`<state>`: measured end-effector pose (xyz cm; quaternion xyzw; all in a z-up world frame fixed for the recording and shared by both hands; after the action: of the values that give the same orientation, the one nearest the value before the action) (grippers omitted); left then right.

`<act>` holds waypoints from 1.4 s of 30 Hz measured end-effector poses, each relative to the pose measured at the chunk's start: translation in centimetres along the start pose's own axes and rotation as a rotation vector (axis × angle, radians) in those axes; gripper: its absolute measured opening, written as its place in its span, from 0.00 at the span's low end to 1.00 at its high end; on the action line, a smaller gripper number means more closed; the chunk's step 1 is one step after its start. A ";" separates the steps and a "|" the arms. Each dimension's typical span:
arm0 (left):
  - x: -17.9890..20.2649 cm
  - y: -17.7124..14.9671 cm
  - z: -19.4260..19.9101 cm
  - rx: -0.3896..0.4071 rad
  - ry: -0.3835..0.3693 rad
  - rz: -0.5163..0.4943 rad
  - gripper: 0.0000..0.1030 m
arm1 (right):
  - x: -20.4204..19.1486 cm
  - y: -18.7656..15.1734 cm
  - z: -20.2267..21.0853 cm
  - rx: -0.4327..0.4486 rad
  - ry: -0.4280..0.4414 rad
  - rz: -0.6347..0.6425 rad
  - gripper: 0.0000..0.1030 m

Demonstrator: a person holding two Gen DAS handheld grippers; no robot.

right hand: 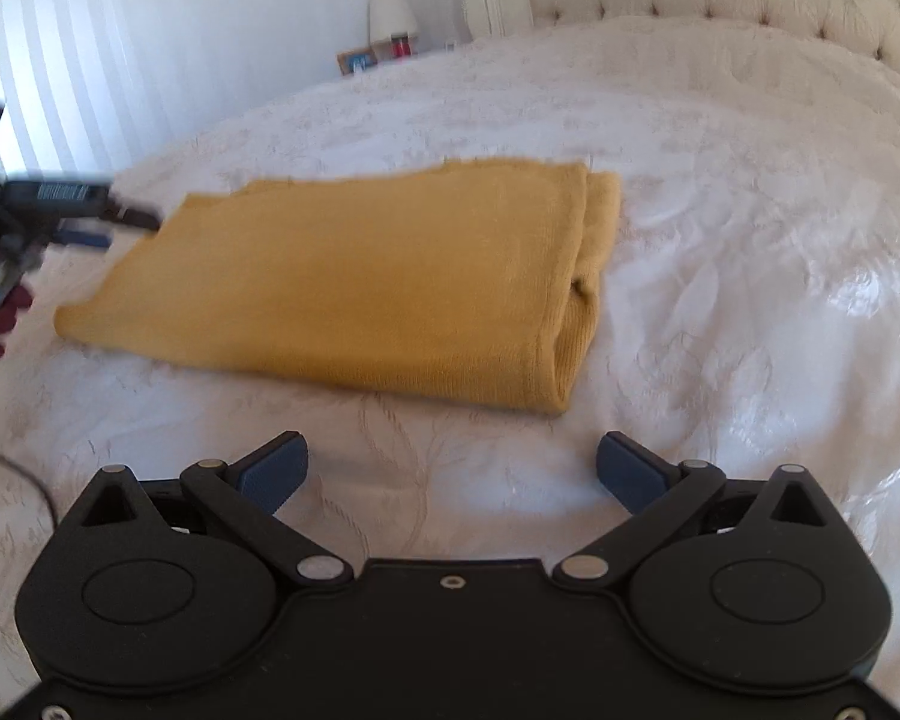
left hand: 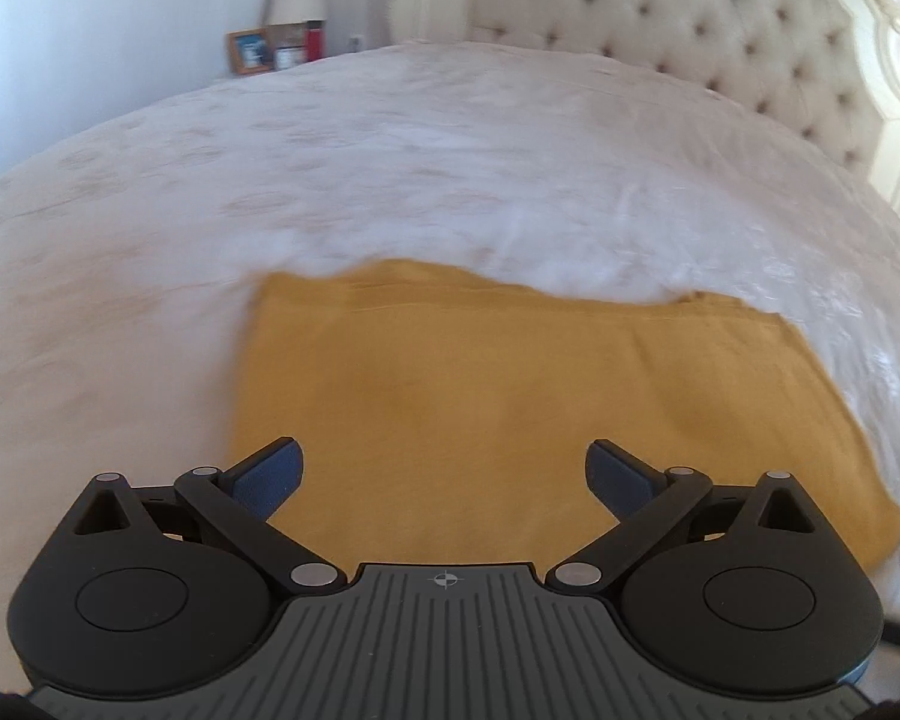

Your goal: Fold small clothes

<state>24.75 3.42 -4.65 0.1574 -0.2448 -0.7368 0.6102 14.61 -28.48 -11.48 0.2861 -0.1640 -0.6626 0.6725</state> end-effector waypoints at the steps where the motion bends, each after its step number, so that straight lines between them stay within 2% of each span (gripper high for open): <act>1: -0.9 -0.3 0.2 -0.003 0.010 0.009 0.99 | 0.1 0.2 0.4 0.026 0.003 -0.005 0.99; 6: -4.5 -1.6 -0.3 -0.034 0.034 0.108 0.99 | 0.4 0.8 1.9 0.140 0.037 -0.028 0.99; 10: -6.3 -2.4 -2.1 -0.082 -0.020 0.177 0.99 | 0.4 1.0 2.0 0.174 0.071 -0.039 0.99; 14: -6.5 -2.0 -3.6 -0.070 -0.073 0.178 0.99 | 0.2 1.0 2.0 0.187 0.091 -0.040 0.99; 20: -5.3 0.4 -5.8 -0.057 -0.141 0.144 0.99 | -0.2 0.8 1.7 0.192 0.113 -0.032 0.99; 28: -4.4 2.2 -7.4 -0.051 -0.182 0.130 0.98 | -0.4 0.8 1.6 0.197 0.121 -0.032 0.99; 29: -4.4 2.3 -7.4 -0.053 -0.185 0.131 0.94 | -0.4 0.8 1.6 0.198 0.122 -0.031 0.99; 30: -4.5 2.4 -7.3 -0.054 -0.183 0.134 0.77 | -0.4 0.9 1.6 0.198 0.122 -0.032 0.99; 31: -4.6 2.4 -7.0 -0.051 -0.170 0.146 0.65 | -0.4 0.9 1.5 0.195 0.123 -0.032 0.99; 32: -4.9 2.4 -6.8 -0.049 -0.160 0.167 0.34 | -0.4 0.9 1.5 0.193 0.123 -0.033 0.99; 33: -5.3 2.5 -6.5 -0.052 -0.180 0.194 0.19 | -0.4 0.8 1.4 0.192 0.122 -0.034 0.99; 34: -5.6 2.6 -6.3 -0.064 -0.229 0.223 0.18 | -0.4 0.8 1.4 0.192 0.123 -0.035 0.99; 35: -5.6 2.8 -6.0 -0.067 -0.245 0.238 0.17 | -0.5 0.9 1.4 0.192 0.124 -0.036 0.99; 39: -3.3 3.9 -3.4 -0.040 -0.202 0.153 0.16 | -0.3 0.9 1.7 0.197 0.135 -0.053 0.99; 42: -0.8 5.2 -1.5 -0.030 -0.226 0.143 0.16 | 0.0 1.0 2.1 0.207 0.143 -0.073 0.99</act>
<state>30.00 3.23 -3.06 0.0461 -0.3116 -0.7080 0.6321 14.11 -28.91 -9.26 0.4064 -0.1726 -0.6441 0.6247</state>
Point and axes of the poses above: each gripper's, at about its wrist camera, not at the fingertips, and z roughly against the way its jaws point, x to its right, y to its top, the point moved 4 cm from there along -z, roughly the way its jaws point, and after that the axes turned 14 degrees about -x, right-handed, at the moved point
